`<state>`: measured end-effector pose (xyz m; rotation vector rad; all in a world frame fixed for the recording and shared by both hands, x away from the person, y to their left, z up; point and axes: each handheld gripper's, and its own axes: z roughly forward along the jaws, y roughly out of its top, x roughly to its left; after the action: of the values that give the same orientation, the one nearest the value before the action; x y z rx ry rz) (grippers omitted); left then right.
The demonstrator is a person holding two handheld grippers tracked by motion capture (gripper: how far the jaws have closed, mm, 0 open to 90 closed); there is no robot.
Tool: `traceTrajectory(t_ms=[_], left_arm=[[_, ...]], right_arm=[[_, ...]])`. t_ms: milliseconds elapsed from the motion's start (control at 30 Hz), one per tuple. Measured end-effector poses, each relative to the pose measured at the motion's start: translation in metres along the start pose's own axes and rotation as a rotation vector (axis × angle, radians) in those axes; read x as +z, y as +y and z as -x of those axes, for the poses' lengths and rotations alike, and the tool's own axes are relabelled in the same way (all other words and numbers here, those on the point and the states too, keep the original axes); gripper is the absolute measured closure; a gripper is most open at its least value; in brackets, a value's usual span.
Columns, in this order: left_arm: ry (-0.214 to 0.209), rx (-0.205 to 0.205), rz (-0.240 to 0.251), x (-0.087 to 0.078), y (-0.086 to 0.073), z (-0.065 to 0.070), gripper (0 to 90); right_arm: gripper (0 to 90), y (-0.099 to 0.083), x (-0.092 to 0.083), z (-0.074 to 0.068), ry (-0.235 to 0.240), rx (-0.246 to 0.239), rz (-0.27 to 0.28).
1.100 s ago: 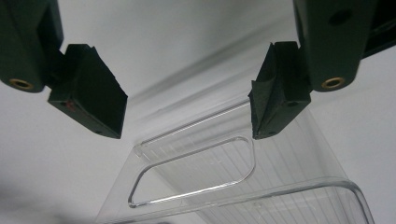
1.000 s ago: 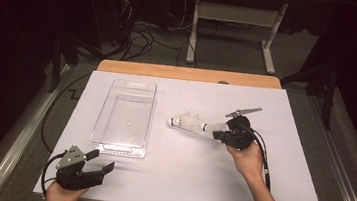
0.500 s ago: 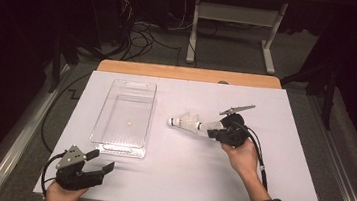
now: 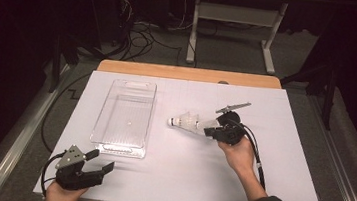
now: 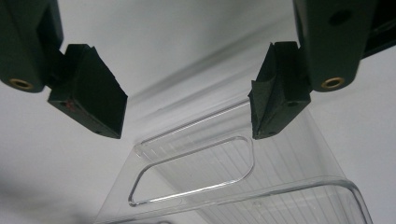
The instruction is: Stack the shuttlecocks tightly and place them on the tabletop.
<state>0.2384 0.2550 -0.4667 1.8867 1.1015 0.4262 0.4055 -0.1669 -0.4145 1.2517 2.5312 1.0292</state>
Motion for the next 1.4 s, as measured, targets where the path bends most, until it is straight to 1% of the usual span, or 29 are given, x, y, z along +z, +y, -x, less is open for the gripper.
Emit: traceTrajectory(t_ms=[333,600,800,967,1400], left_arm=[[0.000,0.001,-0.003,0.000,0.000,0.000,28.7],[-0.001,0.002,-0.003,0.000,0.000,0.000,28.6],[-0.002,0.002,-0.001,0.000,0.000,0.000,28.7],[-0.002,0.002,-0.001,0.000,0.000,0.000,28.7],[-0.005,0.001,0.000,0.000,0.000,0.000,28.6]], right_arm=[[90.0,0.002,0.004,0.000,0.009,0.006,-0.007],[90.0,0.007,0.007,-0.002,0.011,-0.005,-0.009],[90.0,0.009,0.011,-0.001,0.010,-0.001,-0.018],[90.0,0.010,0.013,-0.002,0.016,-0.009,-0.019],[90.0,0.012,0.019,-0.005,0.032,-0.013,-0.024]])
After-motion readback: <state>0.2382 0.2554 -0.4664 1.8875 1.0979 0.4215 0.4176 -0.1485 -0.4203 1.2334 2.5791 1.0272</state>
